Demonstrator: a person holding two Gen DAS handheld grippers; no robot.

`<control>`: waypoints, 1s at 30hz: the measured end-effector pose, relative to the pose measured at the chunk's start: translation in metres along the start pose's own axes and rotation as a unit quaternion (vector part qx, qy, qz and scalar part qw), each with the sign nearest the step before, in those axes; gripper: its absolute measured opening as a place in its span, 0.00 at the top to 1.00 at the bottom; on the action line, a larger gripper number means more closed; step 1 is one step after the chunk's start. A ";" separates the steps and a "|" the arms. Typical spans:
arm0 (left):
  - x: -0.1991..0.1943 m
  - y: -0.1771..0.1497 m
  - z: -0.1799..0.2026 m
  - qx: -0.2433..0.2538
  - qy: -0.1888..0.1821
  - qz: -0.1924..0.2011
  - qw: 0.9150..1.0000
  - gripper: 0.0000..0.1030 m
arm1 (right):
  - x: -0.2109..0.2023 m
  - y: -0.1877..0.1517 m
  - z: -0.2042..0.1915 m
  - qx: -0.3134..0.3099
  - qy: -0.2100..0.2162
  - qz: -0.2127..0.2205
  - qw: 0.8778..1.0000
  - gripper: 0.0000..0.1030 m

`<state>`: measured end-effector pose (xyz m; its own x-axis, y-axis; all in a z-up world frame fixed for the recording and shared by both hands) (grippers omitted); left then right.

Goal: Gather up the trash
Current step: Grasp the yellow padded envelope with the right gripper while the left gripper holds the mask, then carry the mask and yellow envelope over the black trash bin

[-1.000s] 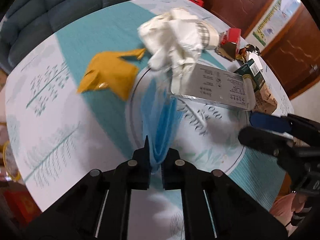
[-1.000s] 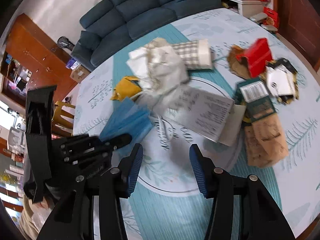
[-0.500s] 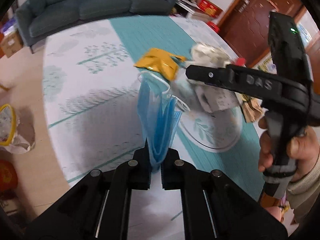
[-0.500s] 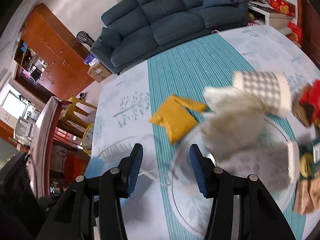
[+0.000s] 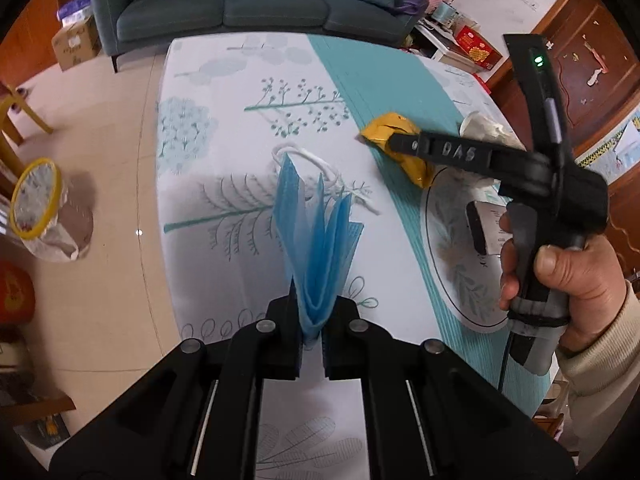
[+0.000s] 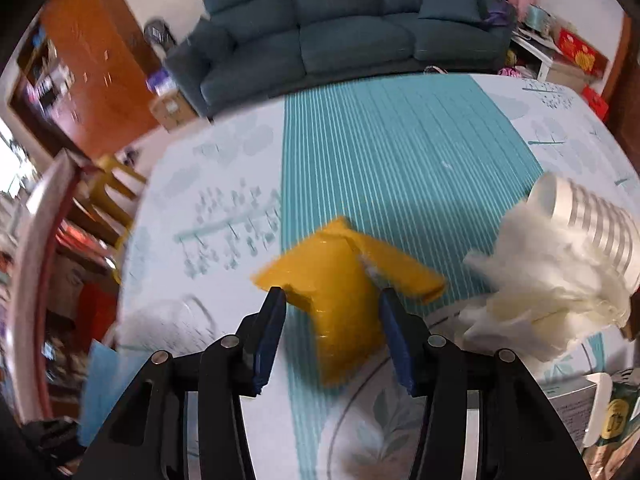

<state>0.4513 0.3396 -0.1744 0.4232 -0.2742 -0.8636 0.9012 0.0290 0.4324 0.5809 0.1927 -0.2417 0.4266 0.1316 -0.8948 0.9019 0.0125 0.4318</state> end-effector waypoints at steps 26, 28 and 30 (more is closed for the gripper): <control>-0.093 -0.123 0.209 0.143 -0.085 -0.021 0.986 0.96 | -0.289 -0.243 0.121 0.104 0.082 0.134 0.982 0.83; -0.097 -0.142 0.236 0.161 -0.097 -0.027 0.982 0.96 | -0.308 -0.280 0.142 0.115 0.067 0.140 0.981 0.83; -0.099 -0.167 0.267 0.185 -0.109 -0.037 0.976 0.96 | -0.324 -0.317 0.164 0.132 0.056 0.145 0.979 0.83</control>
Point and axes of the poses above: each gripper's, at about its wrist camera, not at the fingertips, and x roughly the way its jaws point, z to its right, y to its top, the point moved 9 cm from there along x, roughly the way its jaws point, and after that the axes turned 3 degrees about z, right-handed, at the moved point
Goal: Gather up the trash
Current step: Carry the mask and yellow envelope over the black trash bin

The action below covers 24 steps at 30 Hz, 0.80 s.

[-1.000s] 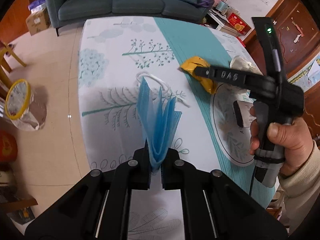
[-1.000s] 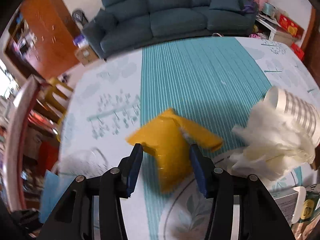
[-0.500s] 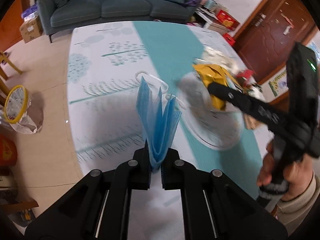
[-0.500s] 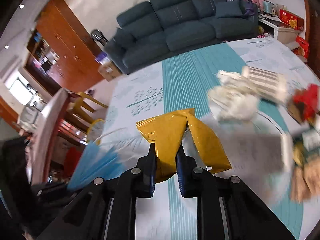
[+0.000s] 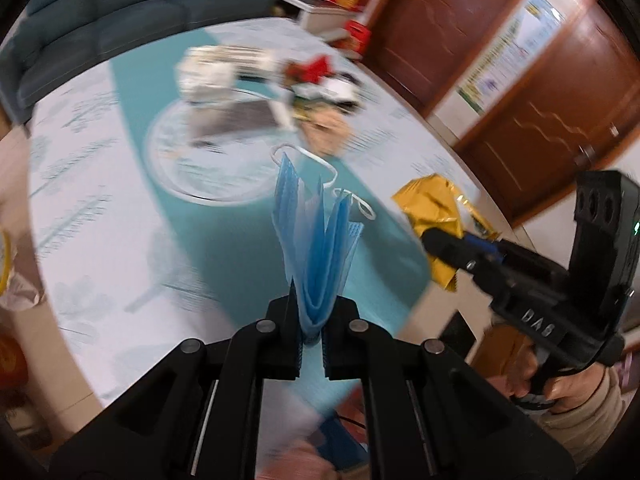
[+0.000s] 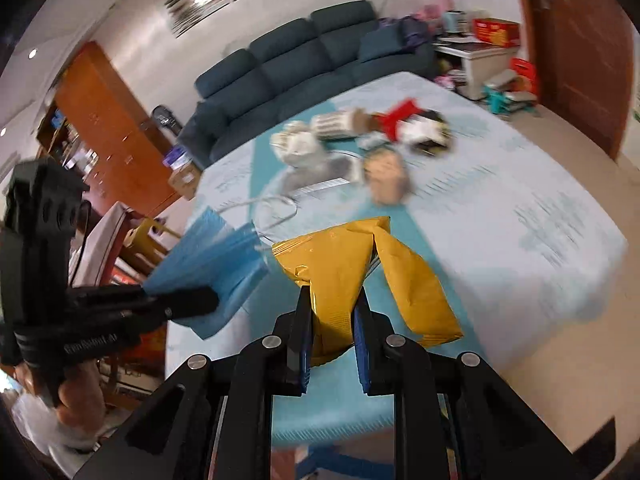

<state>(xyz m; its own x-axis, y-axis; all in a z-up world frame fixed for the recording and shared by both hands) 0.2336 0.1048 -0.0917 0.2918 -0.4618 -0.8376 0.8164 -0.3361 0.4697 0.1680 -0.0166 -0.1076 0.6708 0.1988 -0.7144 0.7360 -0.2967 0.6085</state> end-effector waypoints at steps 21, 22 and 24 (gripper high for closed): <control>0.178 -0.156 0.221 0.195 0.012 -0.161 0.967 0.96 | -0.016 -0.240 0.280 0.256 -0.105 -0.068 0.959 0.83; 0.189 -0.165 0.225 0.198 0.014 -0.167 0.966 0.96 | -0.011 -0.246 0.288 0.267 -0.107 -0.074 0.955 0.83; 0.210 -0.181 0.229 0.203 0.023 -0.180 0.962 0.96 | 0.007 -0.259 0.307 0.291 -0.110 -0.090 0.946 0.83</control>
Point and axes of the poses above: each gripper's, at about its wrist camera, not at the fingertips, and x roughly the way its jaws point, z to its right, y to its top, the point moved 9 cm from there along x, roughly the way its jaws point, and after that the axes turned 3 degrees about z, right-handed, at the moved point
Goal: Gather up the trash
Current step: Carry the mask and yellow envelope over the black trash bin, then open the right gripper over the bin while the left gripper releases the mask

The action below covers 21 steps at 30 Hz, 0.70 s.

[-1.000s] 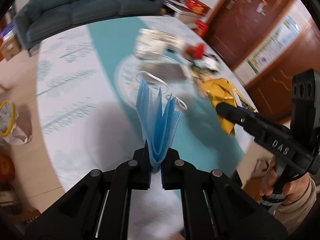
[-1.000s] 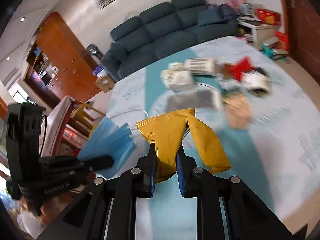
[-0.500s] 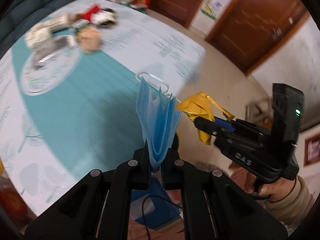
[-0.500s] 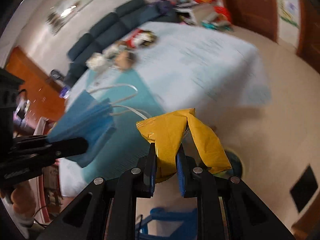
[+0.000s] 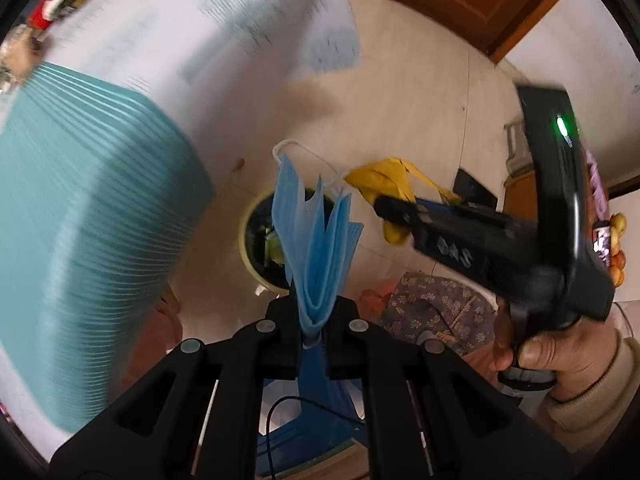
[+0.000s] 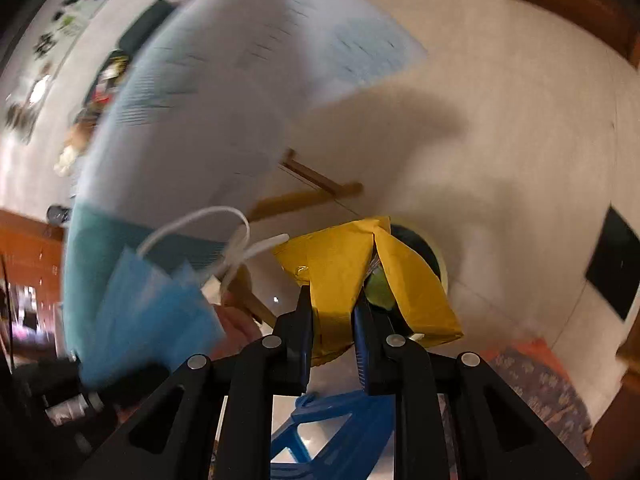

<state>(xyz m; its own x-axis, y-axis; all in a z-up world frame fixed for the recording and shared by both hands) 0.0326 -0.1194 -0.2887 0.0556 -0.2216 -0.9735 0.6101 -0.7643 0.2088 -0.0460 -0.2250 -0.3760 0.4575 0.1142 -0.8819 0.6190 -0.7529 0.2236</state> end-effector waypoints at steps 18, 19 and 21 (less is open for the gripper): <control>0.158 0.008 0.001 -0.034 0.054 -0.074 0.995 0.96 | 0.123 -0.006 0.049 0.038 -0.038 -0.089 0.995 0.83; 0.161 0.010 -0.001 -0.035 0.055 -0.077 0.995 0.96 | 0.127 -0.007 0.048 0.037 -0.038 -0.093 0.994 0.83; 0.169 0.018 -0.002 -0.030 0.061 -0.083 0.994 0.96 | 0.134 -0.008 0.045 0.034 -0.039 -0.100 0.994 0.83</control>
Point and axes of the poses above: each gripper's, at about its wrist camera, not at the fingertips, and x roughly the way its jaws point, z to its right, y to its top, the point moved 9 cm from there along x, roughly the way its jaws point, and after that the axes turned 3 degrees about z, right-handed, at the moved point
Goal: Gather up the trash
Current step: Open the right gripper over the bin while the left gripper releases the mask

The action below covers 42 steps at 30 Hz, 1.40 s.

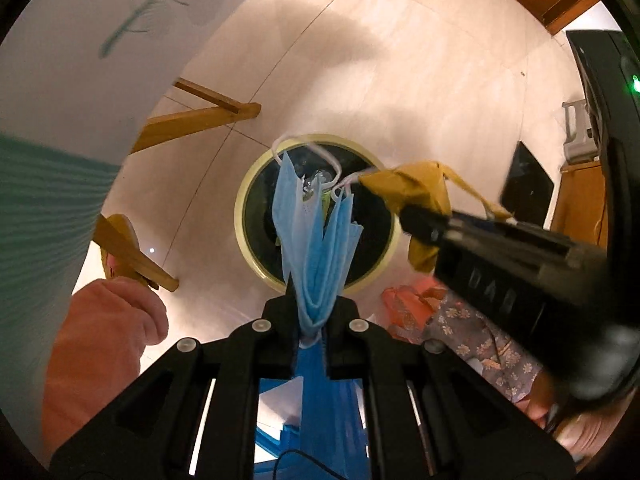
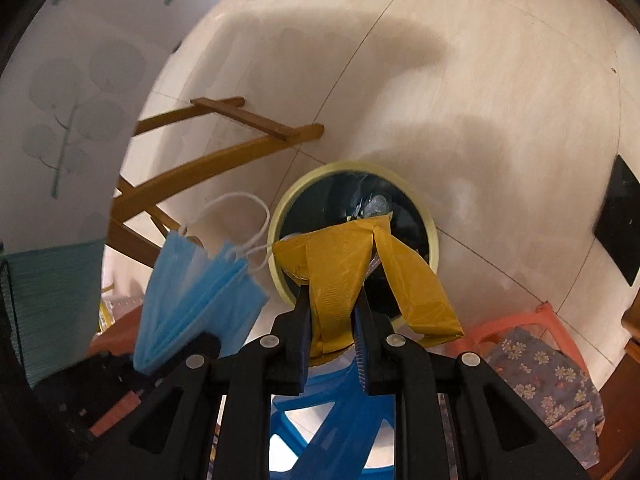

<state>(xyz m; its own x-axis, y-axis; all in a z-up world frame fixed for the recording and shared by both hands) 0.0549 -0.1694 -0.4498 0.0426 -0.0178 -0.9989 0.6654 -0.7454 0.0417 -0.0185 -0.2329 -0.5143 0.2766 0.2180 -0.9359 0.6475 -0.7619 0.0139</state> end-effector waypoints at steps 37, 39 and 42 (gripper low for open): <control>0.022 -0.003 -0.027 -0.051 0.007 -0.022 0.998 0.40 | 0.019 0.005 0.009 0.011 -0.011 -0.010 1.000 0.45; 0.019 -0.004 -0.026 -0.055 0.005 -0.023 0.998 0.40 | 0.018 0.004 0.012 0.011 -0.014 -0.011 1.000 0.45; 0.014 -0.007 -0.026 -0.058 0.002 -0.025 0.998 0.40 | 0.013 0.002 0.013 0.011 -0.018 -0.008 1.000 0.45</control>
<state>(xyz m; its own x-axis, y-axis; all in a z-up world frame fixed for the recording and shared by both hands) 0.0705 -0.1467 -0.4635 0.0105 0.0202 -0.9997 0.7483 -0.6634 -0.0056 -0.0231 -0.2396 -0.5315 0.2396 0.2087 -0.9482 0.6360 -0.7716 -0.0092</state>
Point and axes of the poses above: each gripper's, at about its wrist camera, not at the fingertips, and x roughly the way its jaws point, z to its right, y to its top, the point moved 9 cm from there along x, roughly the way its jaws point, and after that the axes turned 3 degrees about z, right-handed, at the moved point
